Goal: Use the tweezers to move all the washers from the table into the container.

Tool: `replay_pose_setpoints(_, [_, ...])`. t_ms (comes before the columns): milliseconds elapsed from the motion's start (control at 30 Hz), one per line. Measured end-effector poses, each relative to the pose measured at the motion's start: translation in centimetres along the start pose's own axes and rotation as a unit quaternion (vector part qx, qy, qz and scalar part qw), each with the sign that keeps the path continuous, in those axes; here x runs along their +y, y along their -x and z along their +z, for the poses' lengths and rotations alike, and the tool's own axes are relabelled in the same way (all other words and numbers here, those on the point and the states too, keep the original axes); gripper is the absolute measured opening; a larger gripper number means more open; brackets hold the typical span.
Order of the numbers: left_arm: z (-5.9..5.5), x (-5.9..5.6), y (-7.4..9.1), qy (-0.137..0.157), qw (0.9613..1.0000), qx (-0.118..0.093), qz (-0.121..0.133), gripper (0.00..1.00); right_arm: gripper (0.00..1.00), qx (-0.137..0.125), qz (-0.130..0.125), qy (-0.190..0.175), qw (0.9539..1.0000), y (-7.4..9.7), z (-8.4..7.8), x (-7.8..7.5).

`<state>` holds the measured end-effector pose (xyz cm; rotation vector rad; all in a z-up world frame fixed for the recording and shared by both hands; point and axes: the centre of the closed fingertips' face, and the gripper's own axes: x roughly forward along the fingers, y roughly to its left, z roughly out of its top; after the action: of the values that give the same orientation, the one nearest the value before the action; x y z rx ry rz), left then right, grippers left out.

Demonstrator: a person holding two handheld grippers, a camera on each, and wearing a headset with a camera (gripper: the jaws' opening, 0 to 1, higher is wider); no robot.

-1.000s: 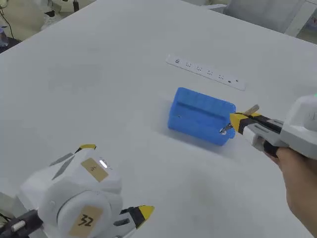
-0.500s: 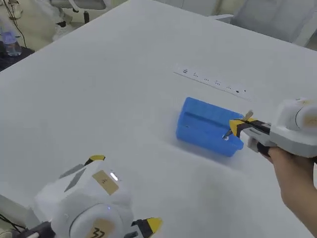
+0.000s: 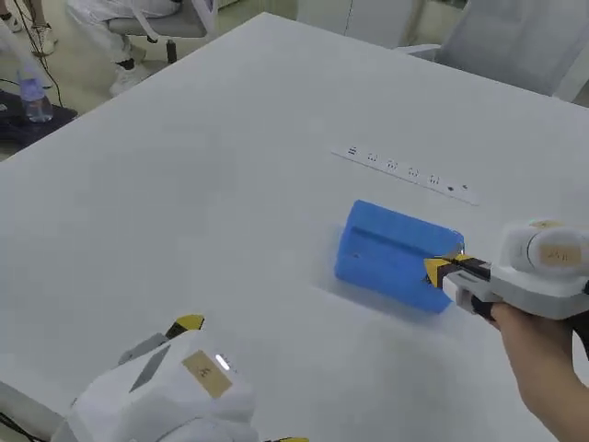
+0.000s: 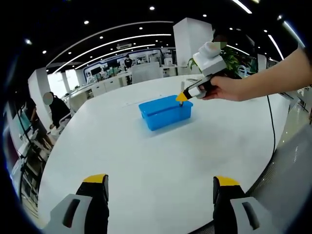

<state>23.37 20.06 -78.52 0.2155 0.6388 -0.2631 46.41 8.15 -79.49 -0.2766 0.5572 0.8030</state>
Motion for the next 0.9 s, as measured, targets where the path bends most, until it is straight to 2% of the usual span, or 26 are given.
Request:
replay_pose_setpoints(100, [0.0, 0.0, 0.0, 0.000, 1.0000, -0.001, 0.000, 0.90, 0.02, 0.005, 0.000, -0.003, 1.0000, -0.3, -0.4, -0.4])
replay_pose_setpoints(200, [0.0, 0.0, 0.0, -0.001, 1.0000, 0.000, 0.000, 0.90, 0.02, 0.011, 0.005, 0.000, 0.9999, -0.7, -0.8, -0.1])
replay_pose_setpoints(233, [0.0, 0.0, 0.0, -0.002, 1.0000, 0.000, 0.000, 0.90, 0.02, 0.002, 0.003, 0.001, 1.0000, -0.6, -0.5, -0.2])
replay_pose_setpoints(433, [0.0, 0.2, 0.0, -0.005, 1.0000, -0.001, 0.006, 0.90, 0.03, 0.007, 0.005, -0.012, 0.9999, -0.6, -0.4, -0.1])
replay_pose_setpoints(500, [0.2, 0.2, 0.1, -0.006, 0.9999, -0.006, 0.007, 0.88, 0.03, 0.004, 0.006, 0.004, 1.0000, -0.5, -0.2, -0.1])
replay_pose_setpoints(567, [0.3, 0.2, 0.1, -0.005, 0.9999, -0.008, 0.007, 0.88, 0.02, -0.004, 0.000, 0.022, 0.9997, 0.0, 0.6, -0.3])
replay_pose_setpoints(733, [0.9, 0.1, 0.5, -0.001, 0.9997, -0.022, 0.000, 0.82, 0.02, -0.045, -0.003, 0.011, 0.9989, 2.5, 3.7, -0.2])
replay_pose_setpoints(833, [1.7, -0.2, 0.7, 0.005, 0.9992, -0.036, -0.015, 0.83, 0.02, -0.065, 0.003, 0.013, 0.9978, 4.5, 4.9, 0.8])
replay_pose_setpoints(900, [2.2, -0.7, 1.0, 0.013, 0.9984, -0.044, -0.032, 0.78, 0.02, -0.072, 0.015, 0.009, 0.9973, 5.5, 5.2, 1.7])
